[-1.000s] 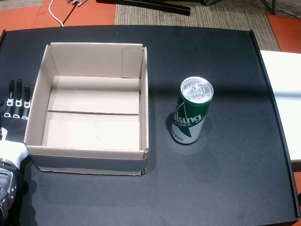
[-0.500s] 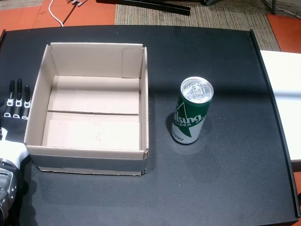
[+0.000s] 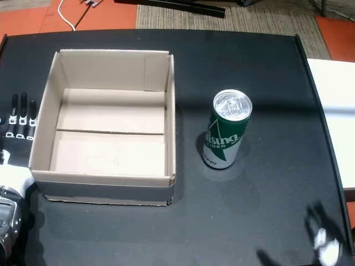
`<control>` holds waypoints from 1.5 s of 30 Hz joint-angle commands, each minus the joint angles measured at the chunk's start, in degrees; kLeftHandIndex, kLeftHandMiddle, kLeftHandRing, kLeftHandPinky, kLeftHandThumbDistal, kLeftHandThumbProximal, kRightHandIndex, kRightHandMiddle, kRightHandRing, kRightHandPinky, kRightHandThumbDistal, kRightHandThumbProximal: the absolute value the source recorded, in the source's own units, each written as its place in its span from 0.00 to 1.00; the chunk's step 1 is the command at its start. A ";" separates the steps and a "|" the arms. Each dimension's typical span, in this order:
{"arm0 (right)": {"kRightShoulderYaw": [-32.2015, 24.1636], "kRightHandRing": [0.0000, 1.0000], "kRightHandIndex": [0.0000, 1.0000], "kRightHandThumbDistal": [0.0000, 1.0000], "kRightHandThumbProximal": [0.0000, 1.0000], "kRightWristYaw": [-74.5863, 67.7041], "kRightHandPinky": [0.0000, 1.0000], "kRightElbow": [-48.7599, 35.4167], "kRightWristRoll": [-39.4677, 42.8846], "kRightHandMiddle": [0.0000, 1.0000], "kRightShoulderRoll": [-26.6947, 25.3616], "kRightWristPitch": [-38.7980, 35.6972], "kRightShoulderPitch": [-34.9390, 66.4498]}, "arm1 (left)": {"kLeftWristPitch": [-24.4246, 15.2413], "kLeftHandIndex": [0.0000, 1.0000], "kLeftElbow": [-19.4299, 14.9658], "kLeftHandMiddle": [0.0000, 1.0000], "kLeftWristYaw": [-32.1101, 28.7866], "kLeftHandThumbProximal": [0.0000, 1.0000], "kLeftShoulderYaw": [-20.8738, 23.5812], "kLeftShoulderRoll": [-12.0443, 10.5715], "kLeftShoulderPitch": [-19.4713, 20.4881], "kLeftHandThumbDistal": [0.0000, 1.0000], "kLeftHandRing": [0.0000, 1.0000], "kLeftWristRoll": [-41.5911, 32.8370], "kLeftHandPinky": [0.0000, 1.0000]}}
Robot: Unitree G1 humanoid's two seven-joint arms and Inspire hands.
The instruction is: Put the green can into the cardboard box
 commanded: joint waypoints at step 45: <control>-5.38 1.00 0.91 1.00 0.59 52.62 1.00 28.83 19.55 0.96 14.00 10.21 -34.53 | 0.11 0.44 0.90 0.45 1.74 0.79 -0.39 0.01 1.02 0.00 0.57 0.67 0.71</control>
